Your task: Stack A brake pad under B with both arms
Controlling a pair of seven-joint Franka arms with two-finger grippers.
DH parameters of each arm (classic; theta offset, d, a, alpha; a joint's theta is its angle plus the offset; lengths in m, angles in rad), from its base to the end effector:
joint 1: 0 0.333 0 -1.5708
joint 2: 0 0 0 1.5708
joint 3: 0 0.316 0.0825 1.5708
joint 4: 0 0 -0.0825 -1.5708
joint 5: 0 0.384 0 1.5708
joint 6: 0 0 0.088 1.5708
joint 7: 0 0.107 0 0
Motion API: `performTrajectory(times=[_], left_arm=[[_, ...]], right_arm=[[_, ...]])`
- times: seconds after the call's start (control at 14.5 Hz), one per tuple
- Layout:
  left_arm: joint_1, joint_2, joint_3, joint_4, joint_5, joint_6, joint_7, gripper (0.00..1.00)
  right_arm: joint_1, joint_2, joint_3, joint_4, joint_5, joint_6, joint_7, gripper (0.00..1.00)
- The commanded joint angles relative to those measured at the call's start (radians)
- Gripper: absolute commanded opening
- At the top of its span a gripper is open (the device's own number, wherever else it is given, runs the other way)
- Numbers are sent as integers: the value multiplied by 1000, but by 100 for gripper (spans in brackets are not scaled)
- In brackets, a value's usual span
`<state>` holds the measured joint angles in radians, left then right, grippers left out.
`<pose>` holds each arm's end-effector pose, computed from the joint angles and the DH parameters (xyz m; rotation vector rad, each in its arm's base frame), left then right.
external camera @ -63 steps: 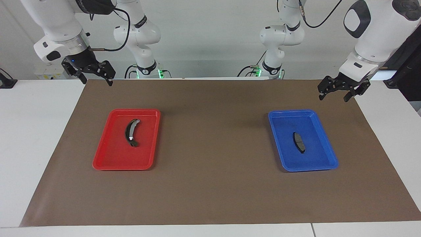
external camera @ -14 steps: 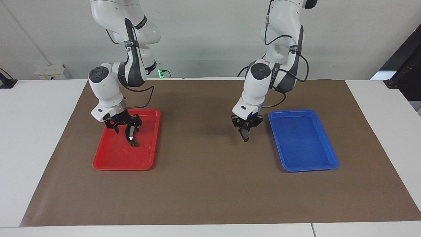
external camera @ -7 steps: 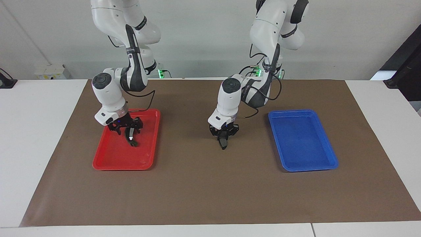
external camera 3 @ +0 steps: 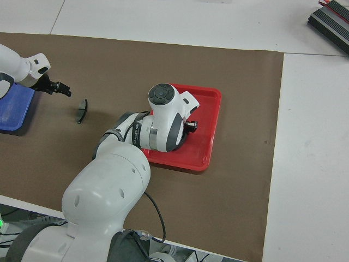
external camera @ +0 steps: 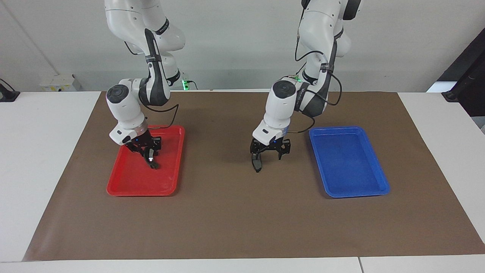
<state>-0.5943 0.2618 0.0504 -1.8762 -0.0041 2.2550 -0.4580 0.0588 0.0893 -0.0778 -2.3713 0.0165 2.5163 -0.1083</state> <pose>0.5377 -0.3274 0.3843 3.0864 -0.1328 0.1663 0.5099 -0.0100 0.2922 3.1376 0.1204 0.0881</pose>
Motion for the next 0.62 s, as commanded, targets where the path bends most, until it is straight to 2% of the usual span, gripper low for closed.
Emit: performTrajectory(times=[0.0, 0.07, 0.14, 0.28, 0.48, 0.55], left_arm=[[92, -123, -1, -64, -2, -119, 93, 99], [138, -145, -1, -63, -2, -149, 158, 99], [183, -166, -1, -63, -2, -175, 218, 99], [275, -197, 0, -47, -2, -207, 280, 99], [393, -265, 2, -23, -2, -251, 361, 99], [433, -277, 3, 15, -2, -317, 433, 99]], right_arm=[[-8, -5, 4, -8, 14, 7, -25, 11], [-8, -5, 4, -6, 14, 7, -18, 2], [-10, -5, 4, -3, 14, 3, -16, 0], [-8, -3, 4, 39, 17, -62, -11, 0], [3, -5, 6, 188, 19, -262, 27, 0], [6, -3, 10, 236, 19, -318, 39, 0]])
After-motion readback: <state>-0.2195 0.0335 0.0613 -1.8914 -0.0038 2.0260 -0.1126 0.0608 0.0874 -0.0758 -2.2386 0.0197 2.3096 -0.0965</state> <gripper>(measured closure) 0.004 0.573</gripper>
